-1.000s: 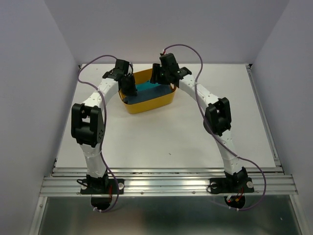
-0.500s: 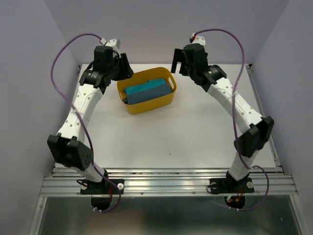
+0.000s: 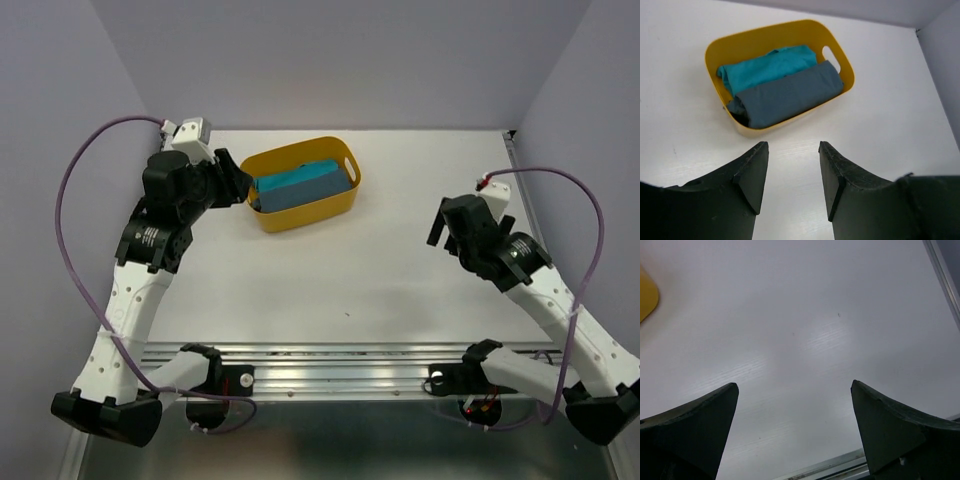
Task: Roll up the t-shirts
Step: Reset both arms
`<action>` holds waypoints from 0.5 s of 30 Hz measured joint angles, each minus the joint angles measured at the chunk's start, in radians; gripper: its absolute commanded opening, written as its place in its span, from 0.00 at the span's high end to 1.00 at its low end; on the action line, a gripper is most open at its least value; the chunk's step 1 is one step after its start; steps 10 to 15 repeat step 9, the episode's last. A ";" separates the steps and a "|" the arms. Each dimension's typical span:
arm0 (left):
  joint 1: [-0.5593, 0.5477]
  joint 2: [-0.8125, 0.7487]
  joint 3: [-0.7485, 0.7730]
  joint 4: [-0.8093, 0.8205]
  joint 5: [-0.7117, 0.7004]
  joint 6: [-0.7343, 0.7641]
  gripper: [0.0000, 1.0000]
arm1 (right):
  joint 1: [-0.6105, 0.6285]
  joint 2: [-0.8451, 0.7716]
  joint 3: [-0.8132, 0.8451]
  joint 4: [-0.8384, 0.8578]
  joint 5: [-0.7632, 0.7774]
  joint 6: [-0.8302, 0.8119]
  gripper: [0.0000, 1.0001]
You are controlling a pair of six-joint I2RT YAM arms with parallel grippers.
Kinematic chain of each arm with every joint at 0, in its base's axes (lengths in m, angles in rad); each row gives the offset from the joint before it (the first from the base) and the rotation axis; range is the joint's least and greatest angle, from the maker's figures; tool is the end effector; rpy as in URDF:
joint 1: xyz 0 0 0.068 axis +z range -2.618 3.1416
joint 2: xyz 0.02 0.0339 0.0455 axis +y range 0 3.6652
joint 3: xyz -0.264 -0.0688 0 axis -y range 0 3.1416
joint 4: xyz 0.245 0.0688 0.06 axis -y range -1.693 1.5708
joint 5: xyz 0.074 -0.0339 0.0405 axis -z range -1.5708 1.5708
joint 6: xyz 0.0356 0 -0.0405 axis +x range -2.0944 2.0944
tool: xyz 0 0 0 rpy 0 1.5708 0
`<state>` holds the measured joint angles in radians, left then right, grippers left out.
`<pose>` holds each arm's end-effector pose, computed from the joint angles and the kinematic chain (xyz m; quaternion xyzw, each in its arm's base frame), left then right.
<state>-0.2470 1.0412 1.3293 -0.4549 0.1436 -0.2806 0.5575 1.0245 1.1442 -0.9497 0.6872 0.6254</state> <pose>0.2045 -0.0568 0.4503 0.0335 0.7623 -0.2208 0.6075 0.1710 0.0800 0.3530 0.1517 0.8731 -0.0707 0.4580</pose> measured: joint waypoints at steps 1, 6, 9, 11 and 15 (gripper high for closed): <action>0.000 -0.011 -0.023 -0.002 -0.002 -0.005 0.44 | 0.000 -0.027 -0.018 -0.017 0.002 0.020 0.00; 0.000 -0.069 -0.130 -0.040 0.002 -0.027 0.44 | 0.000 -0.148 -0.076 -0.106 0.001 0.125 0.00; 0.000 -0.100 -0.134 -0.046 -0.002 -0.036 0.44 | 0.000 -0.156 -0.080 -0.120 0.002 0.151 0.00; 0.000 -0.100 -0.134 -0.046 -0.002 -0.036 0.44 | 0.000 -0.156 -0.080 -0.120 0.002 0.151 0.00; 0.000 -0.100 -0.134 -0.046 -0.002 -0.036 0.44 | 0.000 -0.156 -0.080 -0.120 0.002 0.151 0.00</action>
